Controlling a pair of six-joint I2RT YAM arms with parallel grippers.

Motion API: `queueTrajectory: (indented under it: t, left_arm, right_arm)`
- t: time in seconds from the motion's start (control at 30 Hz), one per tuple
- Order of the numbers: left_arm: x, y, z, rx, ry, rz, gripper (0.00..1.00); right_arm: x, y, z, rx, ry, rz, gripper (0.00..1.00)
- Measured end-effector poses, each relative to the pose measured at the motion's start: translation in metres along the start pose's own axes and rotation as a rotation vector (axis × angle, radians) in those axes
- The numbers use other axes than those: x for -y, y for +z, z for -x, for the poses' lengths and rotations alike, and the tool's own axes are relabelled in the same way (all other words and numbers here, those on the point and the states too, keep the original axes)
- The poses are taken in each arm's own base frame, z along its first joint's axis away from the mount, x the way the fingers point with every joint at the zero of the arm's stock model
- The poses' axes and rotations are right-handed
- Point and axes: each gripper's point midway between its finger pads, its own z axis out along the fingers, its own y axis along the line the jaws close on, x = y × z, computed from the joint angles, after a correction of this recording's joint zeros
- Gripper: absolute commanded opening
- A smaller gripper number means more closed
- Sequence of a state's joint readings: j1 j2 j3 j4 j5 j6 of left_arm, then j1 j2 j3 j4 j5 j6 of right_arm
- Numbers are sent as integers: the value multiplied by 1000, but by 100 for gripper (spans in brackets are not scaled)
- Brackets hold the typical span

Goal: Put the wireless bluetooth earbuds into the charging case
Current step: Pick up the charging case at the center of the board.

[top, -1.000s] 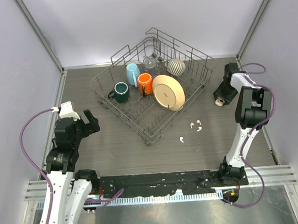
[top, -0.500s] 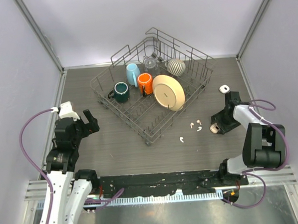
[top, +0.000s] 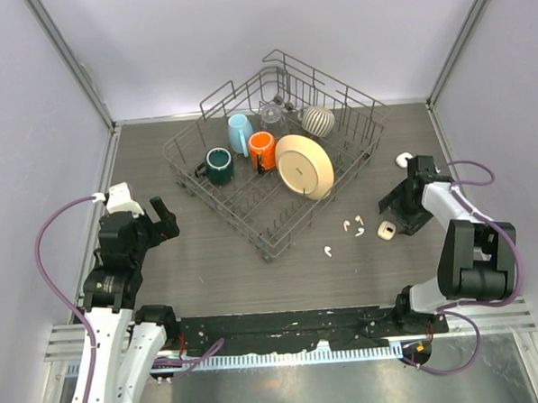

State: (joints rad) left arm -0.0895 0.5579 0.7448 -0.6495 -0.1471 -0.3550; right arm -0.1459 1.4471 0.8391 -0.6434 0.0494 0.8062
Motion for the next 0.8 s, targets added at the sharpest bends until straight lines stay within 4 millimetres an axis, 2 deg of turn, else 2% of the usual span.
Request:
queueTrajectory:
  t: [0.33,0.57,0.8]
  left_arm:
    - [0,0,0,0,0,1,100]
    - [0,0,0,0,0,2,100]
    - [-2,0,-1,-4,1,12,100]
  right_arm:
    - [4,-5,-4,18,-262,-37,75]
    - [7,-3,-5,22,-303,-57,68]
    - [11,6,-10,-2,-308,-73,68]
